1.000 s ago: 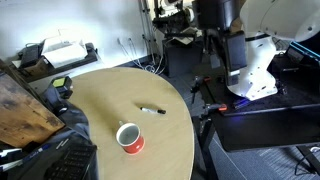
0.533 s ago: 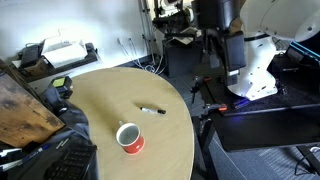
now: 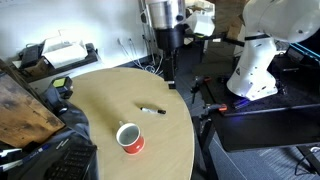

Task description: Place the marker in the mug

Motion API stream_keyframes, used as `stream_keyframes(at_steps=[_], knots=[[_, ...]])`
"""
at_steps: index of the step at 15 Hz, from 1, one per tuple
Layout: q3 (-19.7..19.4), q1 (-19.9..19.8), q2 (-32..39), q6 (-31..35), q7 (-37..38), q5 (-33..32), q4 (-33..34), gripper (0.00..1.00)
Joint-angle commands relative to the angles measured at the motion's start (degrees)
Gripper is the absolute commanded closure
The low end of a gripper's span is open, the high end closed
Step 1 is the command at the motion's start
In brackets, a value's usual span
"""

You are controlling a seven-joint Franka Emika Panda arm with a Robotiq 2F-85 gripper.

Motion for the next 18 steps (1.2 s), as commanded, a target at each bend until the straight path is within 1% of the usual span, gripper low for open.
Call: stream_keyframes(at_steps=[1, 3, 4, 5, 6, 7, 9, 11, 13, 17, 18], knots=[[-0.1, -2.4, 8.3, 6.0, 6.6, -3.6, -0.5, 0.00], [-1.3, -2.4, 14.6, 12.0, 6.6, -3.4, -0.7, 0.00], [-2.1, -2.1, 18.3, 15.5, 5.1, -3.1, -0.3, 0.00], [-2.5, -2.2, 21.5, 19.3, 6.0, -4.8, 0.1, 0.00], [-3.3, -1.8, 24.9, 21.8, 4.9, -4.2, 1.0, 0.00], [-4.2, -1.7, 28.1, 24.8, 6.1, -5.2, 1.7, 0.00], [-6.7, -0.9, 33.6, 28.9, 7.1, -7.5, 3.7, 0.00], [-8.9, -0.3, 38.7, 30.6, 5.1, -7.7, 6.9, 0.00], [-10.3, 0.2, 43.2, 30.6, 3.2, -7.8, 10.5, 0.00], [-13.1, 2.3, 49.6, 29.9, 3.9, -8.3, 16.8, 0.00], [-14.1, 3.3, 50.7, 29.6, 4.5, -8.8, 18.0, 0.12]])
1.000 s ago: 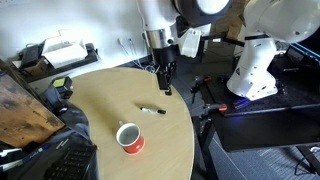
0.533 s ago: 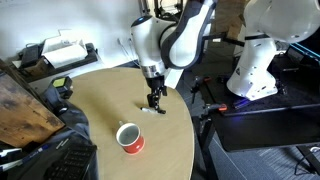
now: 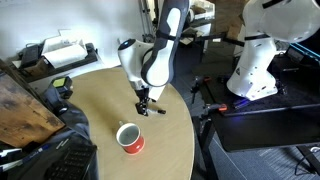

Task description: Place the marker in the mug

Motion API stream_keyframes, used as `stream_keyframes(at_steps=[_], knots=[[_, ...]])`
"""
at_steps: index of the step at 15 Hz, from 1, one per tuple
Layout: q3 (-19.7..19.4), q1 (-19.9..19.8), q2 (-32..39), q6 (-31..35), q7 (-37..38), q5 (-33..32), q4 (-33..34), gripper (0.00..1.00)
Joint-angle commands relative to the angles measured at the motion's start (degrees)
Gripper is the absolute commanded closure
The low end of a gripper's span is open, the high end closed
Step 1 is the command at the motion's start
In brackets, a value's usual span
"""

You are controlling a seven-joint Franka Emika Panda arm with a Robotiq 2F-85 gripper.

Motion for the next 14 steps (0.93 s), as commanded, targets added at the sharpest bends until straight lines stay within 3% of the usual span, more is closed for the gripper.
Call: stream_keyframes(at_steps=[1, 2, 6, 10, 11, 14], knots=[[-3.7, 3.5, 4.1, -0.8, 1.5, -1.9, 4.5, 0.21], [-4.1, 3.7, 5.1, -1.1, 1.2, -1.8, 5.5, 0.34], [-6.5, 5.7, 7.4, -2.0, 1.6, -2.3, 8.0, 0.66], [-4.4, 5.3, 4.5, -1.9, -3.9, -3.6, 6.5, 0.97], [-3.8, 5.0, 3.8, -2.2, -5.4, -4.0, 6.0, 1.00], [-1.6, 3.0, 1.0, -1.8, -11.6, -4.2, 4.3, 0.95]])
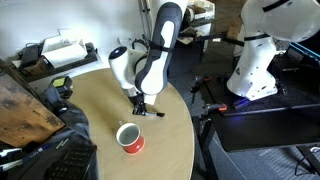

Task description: Place the marker in the mug

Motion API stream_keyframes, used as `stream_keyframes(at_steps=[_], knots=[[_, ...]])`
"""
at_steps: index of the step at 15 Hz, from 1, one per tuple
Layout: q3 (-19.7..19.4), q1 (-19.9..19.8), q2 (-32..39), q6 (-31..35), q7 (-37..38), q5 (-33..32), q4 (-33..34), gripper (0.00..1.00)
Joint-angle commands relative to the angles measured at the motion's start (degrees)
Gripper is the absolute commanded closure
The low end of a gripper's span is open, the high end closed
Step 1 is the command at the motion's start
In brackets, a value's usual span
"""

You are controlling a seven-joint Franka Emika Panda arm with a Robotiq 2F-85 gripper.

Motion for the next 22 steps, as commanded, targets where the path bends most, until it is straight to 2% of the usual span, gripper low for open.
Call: stream_keyframes(at_steps=[1, 4, 7, 9, 12, 14, 15, 17, 21, 22], knots=[[4.6, -4.5, -6.1, -0.8, -11.0, 0.4, -3.9, 0.95], [10.8, -9.9, -14.4, -1.4, -22.9, 4.9, -8.7, 0.95], [15.7, -13.3, -22.5, -3.3, -36.9, 12.6, -12.3, 0.95], [16.4, -12.9, -26.9, -5.3, -46.5, 18.5, -13.7, 0.95], [15.2, -9.5, -31.0, -9.4, -58.6, 25.1, -13.9, 0.95], [14.1, -7.5, -32.0, -16.0, -65.4, 31.2, -12.1, 0.95], [13.6, -6.7, -31.1, -11.3, -59.2, 26.8, -13.0, 0.81], [13.2, -5.9, -32.0, -14.0, -62.6, 29.4, -12.6, 0.81], [12.8, -6.0, -32.0, -14.3, -63.4, 29.4, -12.6, 0.81], [12.9, -6.0, -32.0, -14.3, -63.4, 29.4, -12.6, 0.95]])
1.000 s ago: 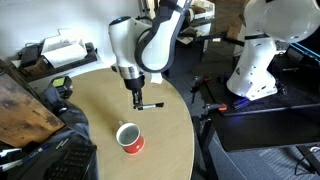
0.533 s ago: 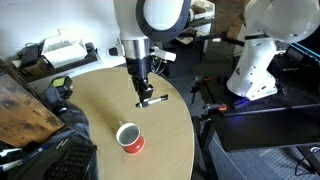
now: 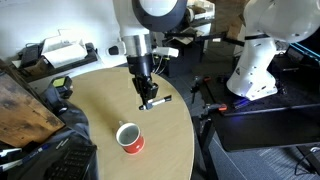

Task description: Place the marker in the mug

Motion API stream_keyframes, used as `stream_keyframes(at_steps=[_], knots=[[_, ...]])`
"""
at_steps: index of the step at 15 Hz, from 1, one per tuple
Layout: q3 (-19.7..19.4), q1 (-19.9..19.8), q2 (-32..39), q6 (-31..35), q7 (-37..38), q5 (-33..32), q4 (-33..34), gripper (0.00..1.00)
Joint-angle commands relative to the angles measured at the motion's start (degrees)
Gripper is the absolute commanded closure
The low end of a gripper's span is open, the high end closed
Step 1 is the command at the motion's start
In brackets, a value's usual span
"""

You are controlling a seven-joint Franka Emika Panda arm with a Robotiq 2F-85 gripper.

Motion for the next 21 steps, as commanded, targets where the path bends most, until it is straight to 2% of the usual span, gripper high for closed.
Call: stream_keyframes(at_steps=[1, 2, 4, 6, 8, 14, 21], knots=[[-2.4, 2.1, 1.1, -0.3, -4.5, 2.5, 1.0, 0.95], [-2.9, 2.3, 1.7, -0.3, -7.7, 4.6, 1.5, 0.95], [-3.8, 2.1, 2.5, -0.3, -19.6, 12.1, 2.7, 0.95], [-4.8, 1.3, 3.7, -1.6, -30.1, 18.8, 4.5, 0.95], [-5.9, 0.4, 5.4, -4.6, -39.8, 22.9, 6.7, 0.95], [-7.9, -2.9, 13.8, -19.0, -58.9, 23.7, 14.9, 0.95], [-7.0, -5.9, 26.7, -35.8, -71.8, 23.0, 31.1, 0.95]])
